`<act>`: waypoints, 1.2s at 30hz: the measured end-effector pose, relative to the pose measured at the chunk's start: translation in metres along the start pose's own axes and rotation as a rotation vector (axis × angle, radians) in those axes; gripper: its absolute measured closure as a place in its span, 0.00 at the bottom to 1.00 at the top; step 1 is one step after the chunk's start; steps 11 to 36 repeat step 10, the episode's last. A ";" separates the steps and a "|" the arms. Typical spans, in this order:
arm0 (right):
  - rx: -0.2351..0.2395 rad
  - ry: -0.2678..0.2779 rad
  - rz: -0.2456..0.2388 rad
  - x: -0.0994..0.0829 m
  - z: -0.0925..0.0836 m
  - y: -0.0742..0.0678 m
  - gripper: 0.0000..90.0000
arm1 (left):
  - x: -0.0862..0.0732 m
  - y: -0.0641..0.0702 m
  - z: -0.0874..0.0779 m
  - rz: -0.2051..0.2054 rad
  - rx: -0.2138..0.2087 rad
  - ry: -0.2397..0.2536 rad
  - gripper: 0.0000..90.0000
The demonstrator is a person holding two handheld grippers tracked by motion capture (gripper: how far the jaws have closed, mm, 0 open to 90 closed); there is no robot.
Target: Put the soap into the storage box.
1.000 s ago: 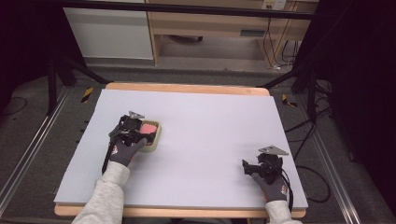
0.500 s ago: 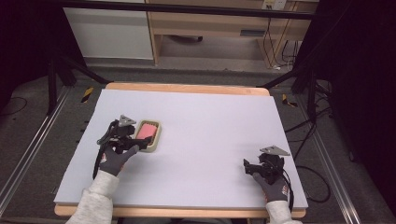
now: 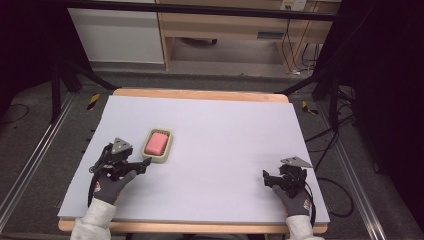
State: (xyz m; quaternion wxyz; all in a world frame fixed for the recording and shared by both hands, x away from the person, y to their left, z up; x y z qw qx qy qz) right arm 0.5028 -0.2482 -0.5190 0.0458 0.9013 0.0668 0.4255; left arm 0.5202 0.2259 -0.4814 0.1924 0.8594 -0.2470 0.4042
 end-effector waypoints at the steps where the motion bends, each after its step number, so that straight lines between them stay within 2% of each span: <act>1: -0.002 0.003 -0.003 0.000 0.000 0.001 0.08 | -0.003 -0.001 -0.001 -0.004 0.001 0.000 0.23; 7: -0.012 0.000 -0.001 -0.001 0.000 0.001 0.08 | -0.021 -0.014 -0.005 -0.023 0.043 -0.018 0.22; 10: -0.018 0.003 -0.004 -0.001 -0.001 0.001 0.08 | -0.028 -0.018 -0.006 -0.015 0.048 -0.039 0.22; 36: -0.018 0.003 -0.004 -0.001 -0.001 0.001 0.08 | -0.028 -0.018 -0.006 -0.015 0.048 -0.039 0.22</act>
Point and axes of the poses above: each handheld gripper's, and its own axes: z roughly forward along the jaws, x roughly out of its top, y roughly to its right, the point moved 7 cm from there along z, roughly forward along the jaws, and after that the axes turned 11 degrees about -x, right-handed, at the moved point
